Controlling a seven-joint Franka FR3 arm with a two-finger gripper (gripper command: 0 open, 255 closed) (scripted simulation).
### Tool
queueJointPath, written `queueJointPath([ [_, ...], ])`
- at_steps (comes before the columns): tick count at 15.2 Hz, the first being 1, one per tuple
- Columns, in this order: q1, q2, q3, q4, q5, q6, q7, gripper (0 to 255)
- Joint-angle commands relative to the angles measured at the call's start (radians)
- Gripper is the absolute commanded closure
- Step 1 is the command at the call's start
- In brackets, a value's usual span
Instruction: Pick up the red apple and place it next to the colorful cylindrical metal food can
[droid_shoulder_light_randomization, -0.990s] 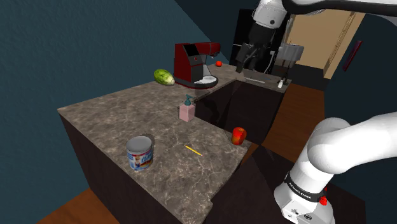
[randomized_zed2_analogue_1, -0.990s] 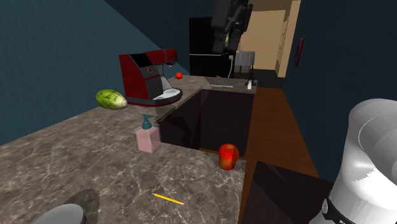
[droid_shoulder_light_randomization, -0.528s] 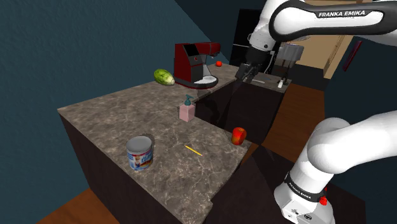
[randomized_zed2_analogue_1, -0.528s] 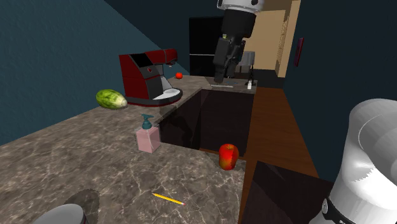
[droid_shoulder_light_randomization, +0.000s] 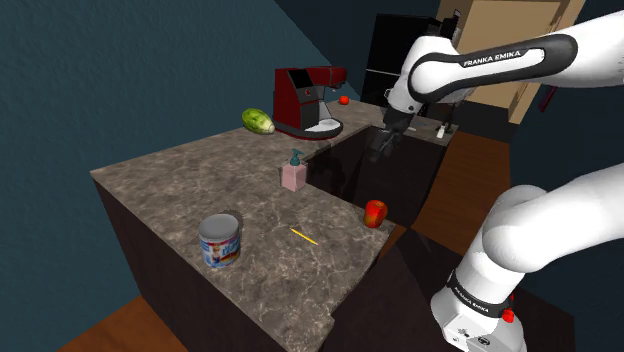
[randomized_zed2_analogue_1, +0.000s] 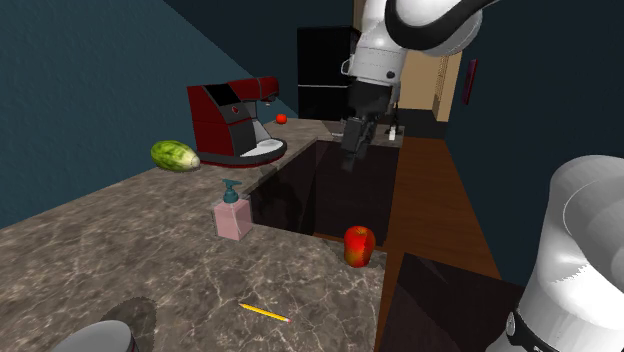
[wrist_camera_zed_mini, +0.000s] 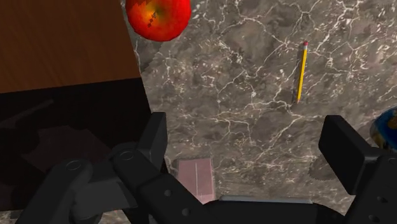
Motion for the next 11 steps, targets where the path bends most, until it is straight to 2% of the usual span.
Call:
queueJointPath([
  [1,0.003,0.055,-0.038,-0.020,0.001,0.063,-0.044,0],
  [7,0.022,0.239,-0.163,-0.053,0.030,0.234,-0.202,0],
  [11,0.061,0.395,-0.253,-0.044,0.101,0.342,-0.340,0],
])
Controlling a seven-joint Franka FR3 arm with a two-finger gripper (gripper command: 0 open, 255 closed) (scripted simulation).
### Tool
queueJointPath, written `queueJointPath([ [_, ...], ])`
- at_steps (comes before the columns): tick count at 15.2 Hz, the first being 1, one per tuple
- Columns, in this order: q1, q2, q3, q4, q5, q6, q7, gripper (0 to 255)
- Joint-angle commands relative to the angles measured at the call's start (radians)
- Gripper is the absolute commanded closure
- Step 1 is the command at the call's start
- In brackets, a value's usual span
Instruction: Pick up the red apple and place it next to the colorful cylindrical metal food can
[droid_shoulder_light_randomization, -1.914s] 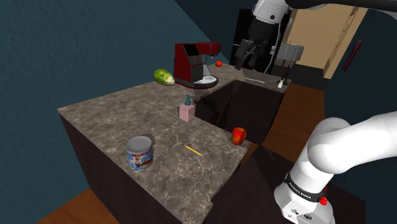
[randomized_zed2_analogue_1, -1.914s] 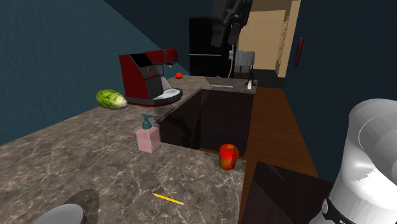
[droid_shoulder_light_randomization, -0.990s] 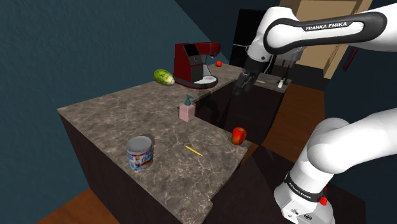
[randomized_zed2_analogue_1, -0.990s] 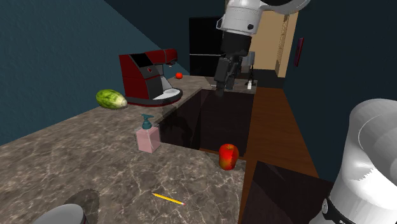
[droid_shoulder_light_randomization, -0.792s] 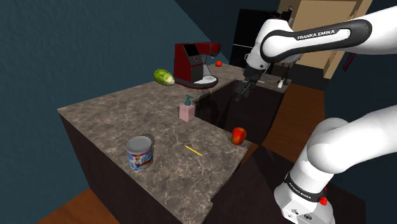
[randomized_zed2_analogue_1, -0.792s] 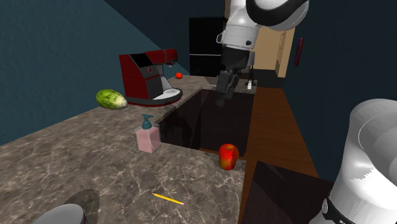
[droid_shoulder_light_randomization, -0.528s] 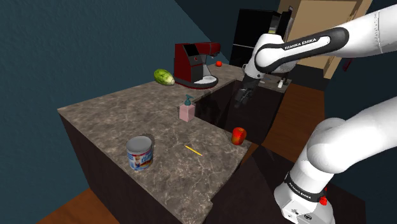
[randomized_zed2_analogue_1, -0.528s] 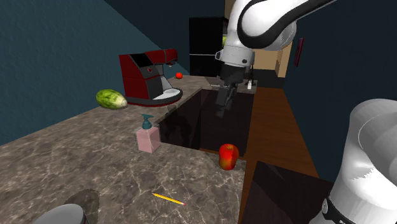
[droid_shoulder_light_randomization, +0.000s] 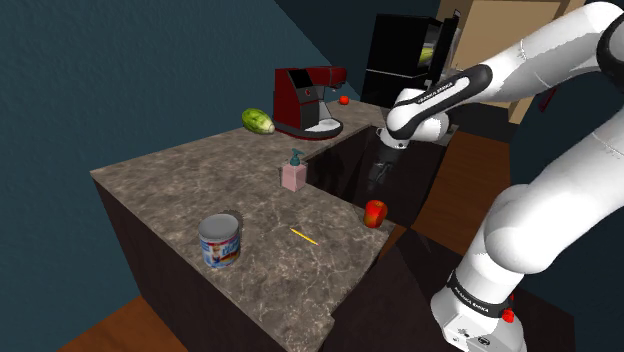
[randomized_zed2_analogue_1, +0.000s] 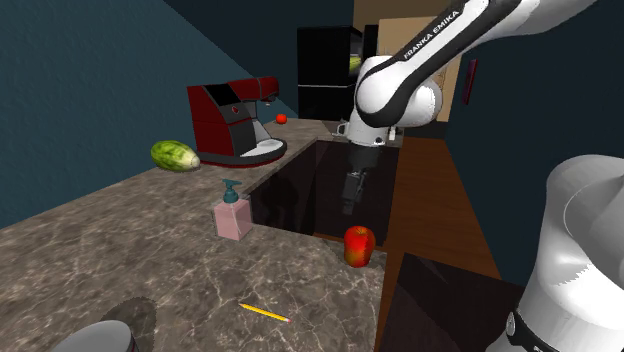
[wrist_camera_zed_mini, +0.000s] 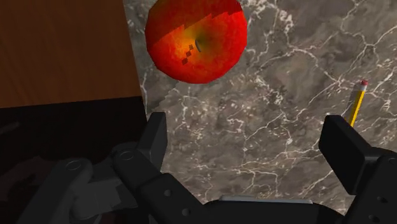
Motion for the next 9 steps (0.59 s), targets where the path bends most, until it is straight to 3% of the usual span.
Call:
queueJointPath([
  [1,0.024,0.085,-0.047,0.017,0.050,0.046,-0.081,0],
  [4,0.063,0.218,-0.104,0.044,0.167,0.106,-0.222,0],
  [9,0.087,0.298,-0.101,0.037,0.270,0.174,-0.295,0],
])
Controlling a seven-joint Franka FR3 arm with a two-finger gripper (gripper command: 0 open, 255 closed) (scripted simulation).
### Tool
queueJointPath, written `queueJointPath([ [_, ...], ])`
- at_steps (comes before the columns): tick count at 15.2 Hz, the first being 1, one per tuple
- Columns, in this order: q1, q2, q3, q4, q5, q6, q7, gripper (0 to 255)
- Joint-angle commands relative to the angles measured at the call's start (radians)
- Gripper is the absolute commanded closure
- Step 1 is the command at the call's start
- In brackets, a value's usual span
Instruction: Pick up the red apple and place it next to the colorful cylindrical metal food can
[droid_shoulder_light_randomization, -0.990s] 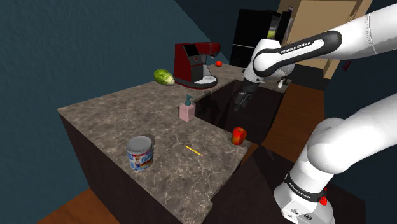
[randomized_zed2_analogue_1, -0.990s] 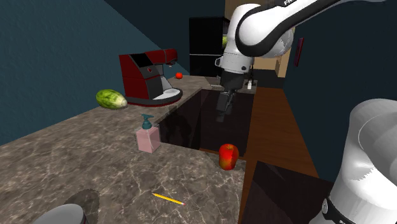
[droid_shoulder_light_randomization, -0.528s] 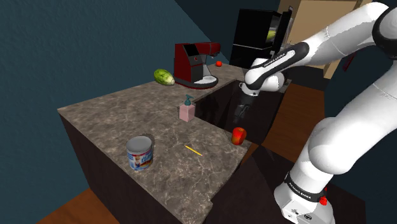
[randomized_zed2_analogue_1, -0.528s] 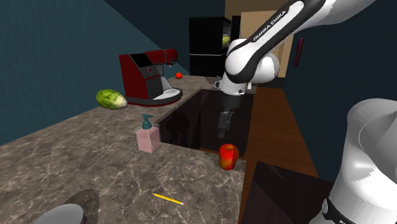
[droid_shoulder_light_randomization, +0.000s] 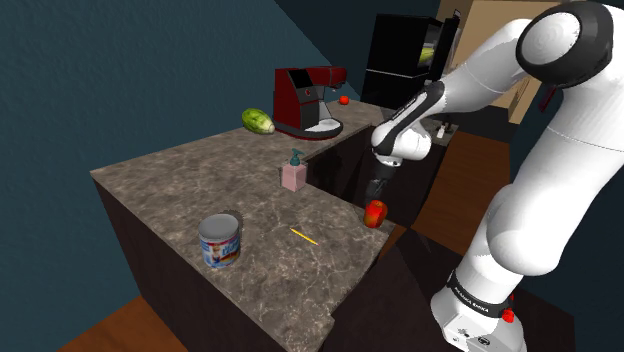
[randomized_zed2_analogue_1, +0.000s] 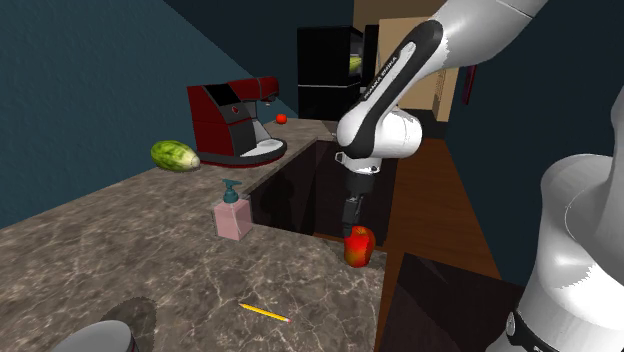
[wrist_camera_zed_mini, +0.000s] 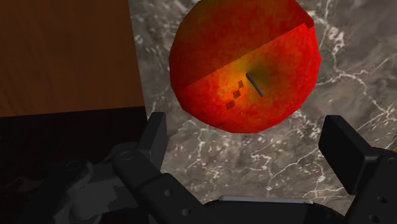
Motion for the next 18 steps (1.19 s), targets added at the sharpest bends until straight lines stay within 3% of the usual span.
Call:
queueJointPath([
  [1,0.010,0.036,0.002,0.001,0.049,0.027,-0.035,0],
  [3,0.016,0.064,0.007,0.001,0.090,0.046,-0.063,0],
  [10,0.015,0.064,0.008,0.001,0.089,0.046,-0.063,0],
  [11,0.015,0.064,0.008,0.001,0.089,0.046,-0.063,255],
  [18,0.015,0.063,0.008,0.002,0.088,0.045,-0.061,255],
])
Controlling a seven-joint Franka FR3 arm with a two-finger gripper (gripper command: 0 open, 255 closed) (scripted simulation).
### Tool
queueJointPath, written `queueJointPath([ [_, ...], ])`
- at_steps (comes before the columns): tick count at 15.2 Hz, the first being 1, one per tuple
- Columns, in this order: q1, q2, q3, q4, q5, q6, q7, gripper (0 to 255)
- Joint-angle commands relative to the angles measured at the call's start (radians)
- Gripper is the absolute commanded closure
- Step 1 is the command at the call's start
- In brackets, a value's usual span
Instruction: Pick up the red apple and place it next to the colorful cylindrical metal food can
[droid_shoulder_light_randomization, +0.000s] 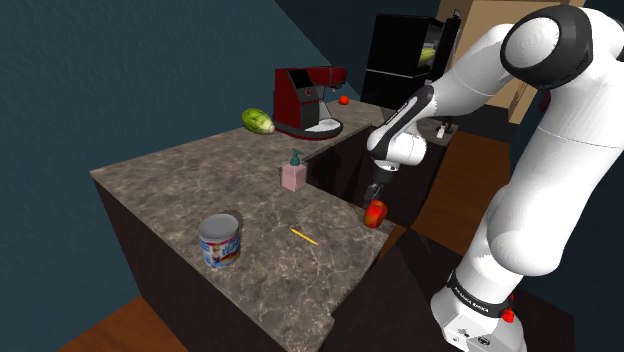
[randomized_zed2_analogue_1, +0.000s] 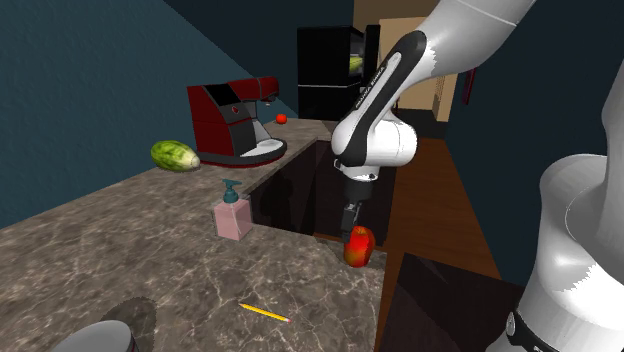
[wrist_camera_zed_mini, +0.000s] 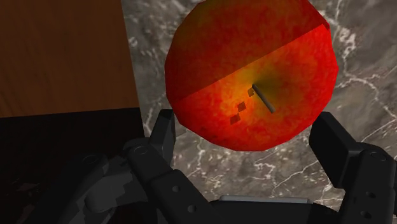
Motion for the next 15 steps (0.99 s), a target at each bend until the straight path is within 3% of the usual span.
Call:
queueJointPath([
  [1,0.000,0.001,0.000,-0.001,0.000,0.000,0.000,255],
  [15,-0.050,-0.206,0.014,0.017,-0.244,-0.177,0.200,255],
])
